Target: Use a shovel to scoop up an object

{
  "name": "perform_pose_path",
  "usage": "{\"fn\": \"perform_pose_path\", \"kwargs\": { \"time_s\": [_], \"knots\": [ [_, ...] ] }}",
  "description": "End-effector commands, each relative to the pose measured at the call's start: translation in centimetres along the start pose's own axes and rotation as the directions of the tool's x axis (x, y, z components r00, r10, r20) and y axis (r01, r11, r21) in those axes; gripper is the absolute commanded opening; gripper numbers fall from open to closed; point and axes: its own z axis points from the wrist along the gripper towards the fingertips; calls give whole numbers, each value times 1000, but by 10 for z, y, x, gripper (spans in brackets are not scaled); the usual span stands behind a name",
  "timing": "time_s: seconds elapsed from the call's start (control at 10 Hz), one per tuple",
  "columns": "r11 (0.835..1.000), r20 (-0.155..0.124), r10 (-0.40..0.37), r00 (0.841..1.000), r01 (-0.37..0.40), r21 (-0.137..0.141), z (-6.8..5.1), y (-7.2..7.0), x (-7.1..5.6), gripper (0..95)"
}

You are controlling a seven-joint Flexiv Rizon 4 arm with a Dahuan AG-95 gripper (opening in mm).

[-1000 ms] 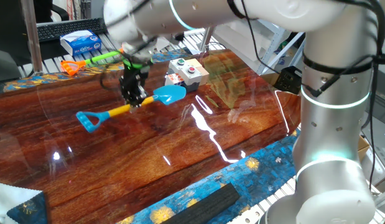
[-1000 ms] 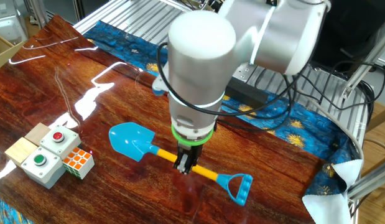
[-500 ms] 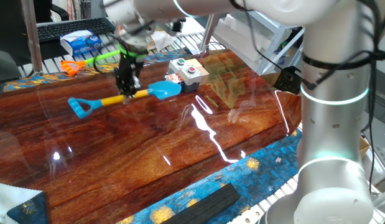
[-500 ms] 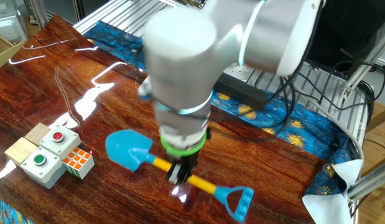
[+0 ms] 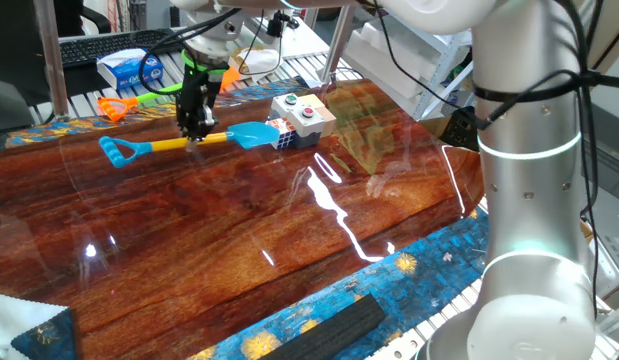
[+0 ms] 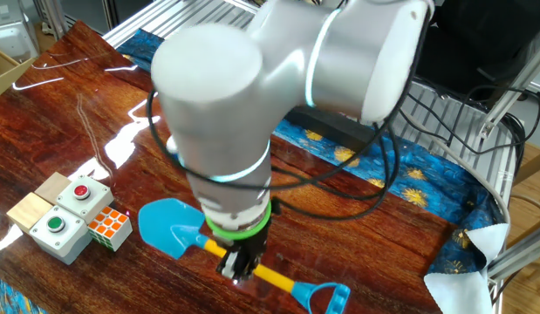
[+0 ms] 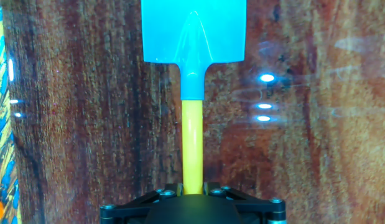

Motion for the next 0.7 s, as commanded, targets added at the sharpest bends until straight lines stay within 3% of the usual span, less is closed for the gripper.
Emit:
{"fn": "perform_pose_path", "kwargs": {
  "time_s": [0.1, 0.3, 0.4, 0.7],
  "knots": [
    [1000, -40, 8, 999, -8, 2, 0, 7, 0, 0],
    [1000, -91, 4, 996, -3, 1, 2, 14, 0, 0],
    [1000, -100, 3, 995, -3, 1, 4, 17, 0, 0],
    [1000, -95, -20, 995, 20, -3, 11, 27, -3, 0]
  ]
}}
